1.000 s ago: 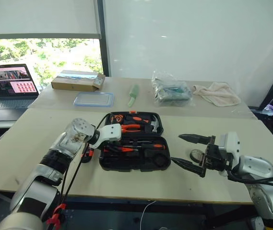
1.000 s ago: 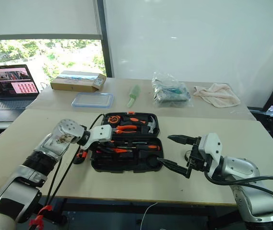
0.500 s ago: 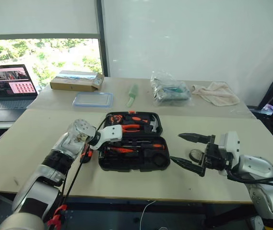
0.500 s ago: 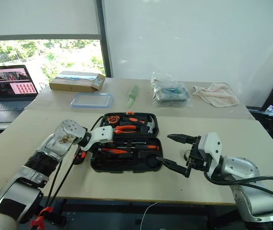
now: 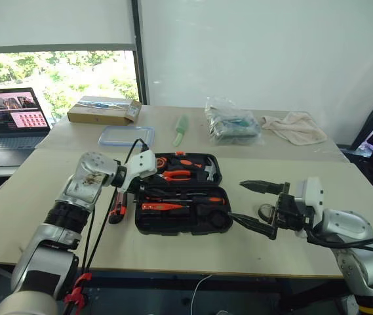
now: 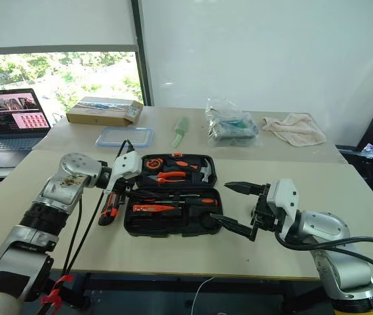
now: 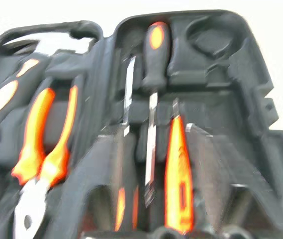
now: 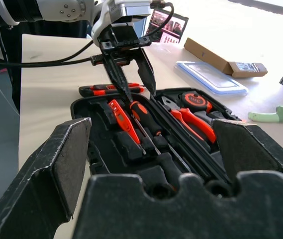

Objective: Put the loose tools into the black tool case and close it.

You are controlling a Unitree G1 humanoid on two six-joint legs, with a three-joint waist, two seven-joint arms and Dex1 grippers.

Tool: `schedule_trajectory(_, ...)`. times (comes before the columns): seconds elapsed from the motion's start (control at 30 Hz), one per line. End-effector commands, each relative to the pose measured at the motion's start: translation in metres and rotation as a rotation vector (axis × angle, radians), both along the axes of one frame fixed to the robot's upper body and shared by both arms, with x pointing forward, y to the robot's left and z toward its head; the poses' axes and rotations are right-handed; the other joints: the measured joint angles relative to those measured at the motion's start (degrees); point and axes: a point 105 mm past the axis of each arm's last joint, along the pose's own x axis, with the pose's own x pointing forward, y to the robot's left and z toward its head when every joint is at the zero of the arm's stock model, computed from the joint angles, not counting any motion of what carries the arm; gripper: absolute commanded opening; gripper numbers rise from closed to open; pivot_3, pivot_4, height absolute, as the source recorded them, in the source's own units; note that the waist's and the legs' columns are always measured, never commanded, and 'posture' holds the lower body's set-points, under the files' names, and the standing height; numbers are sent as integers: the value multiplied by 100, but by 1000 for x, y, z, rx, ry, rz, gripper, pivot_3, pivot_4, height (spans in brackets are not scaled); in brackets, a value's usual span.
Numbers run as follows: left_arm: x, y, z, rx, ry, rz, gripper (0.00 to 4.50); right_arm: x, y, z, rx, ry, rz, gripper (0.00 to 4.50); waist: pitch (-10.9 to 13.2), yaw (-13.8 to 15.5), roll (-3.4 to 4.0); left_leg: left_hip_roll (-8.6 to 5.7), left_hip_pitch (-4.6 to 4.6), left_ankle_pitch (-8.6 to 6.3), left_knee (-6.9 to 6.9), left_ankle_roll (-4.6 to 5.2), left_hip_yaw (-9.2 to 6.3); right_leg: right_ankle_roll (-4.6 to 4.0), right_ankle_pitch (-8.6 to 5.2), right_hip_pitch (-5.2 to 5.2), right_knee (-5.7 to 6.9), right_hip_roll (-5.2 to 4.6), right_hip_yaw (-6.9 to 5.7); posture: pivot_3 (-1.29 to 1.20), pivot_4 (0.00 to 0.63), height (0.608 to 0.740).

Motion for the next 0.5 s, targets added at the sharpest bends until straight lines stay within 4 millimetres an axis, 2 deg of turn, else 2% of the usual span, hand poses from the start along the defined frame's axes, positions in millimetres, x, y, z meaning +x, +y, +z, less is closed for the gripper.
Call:
schedule_trajectory(0.03, -4, -2, -6, -16, 1, -21, 173, -2, 2, 8, 16, -26, 9, 4500, 0, 11, 0, 0, -1, 0, 1, 0, 0, 1, 1, 0, 0, 0, 0, 0, 150, 740)
schedule_trajectory(0.07, -5, -4, -9, -20, -2, -25, 17, -3, 2, 8, 16, -25, 8, 4500, 0, 14, 0, 0, -3, 0, 2, 0, 0, 1, 1, 0, -1, -1, -1, 0, 150, 740)
schedule_trajectory(0.4, -4, -7, -33, 6, 8, 11, 17, -3, 1, 7, 17, -17, 4, 4500, 0, 0, 0, 0, -4, -1, 3, 2, 1, 4, 3, 0, -2, 0, -1, 0, 150, 740)
schedule_trajectory(0.5, -5, -2, -41, 53, 31, 25, 17, -2, 1, 7, 19, -17, 4, 4500, 0, 5, 0, 0, -3, -1, 4, 2, 1, 4, 3, 0, -1, 0, -1, 0, 150, 740)
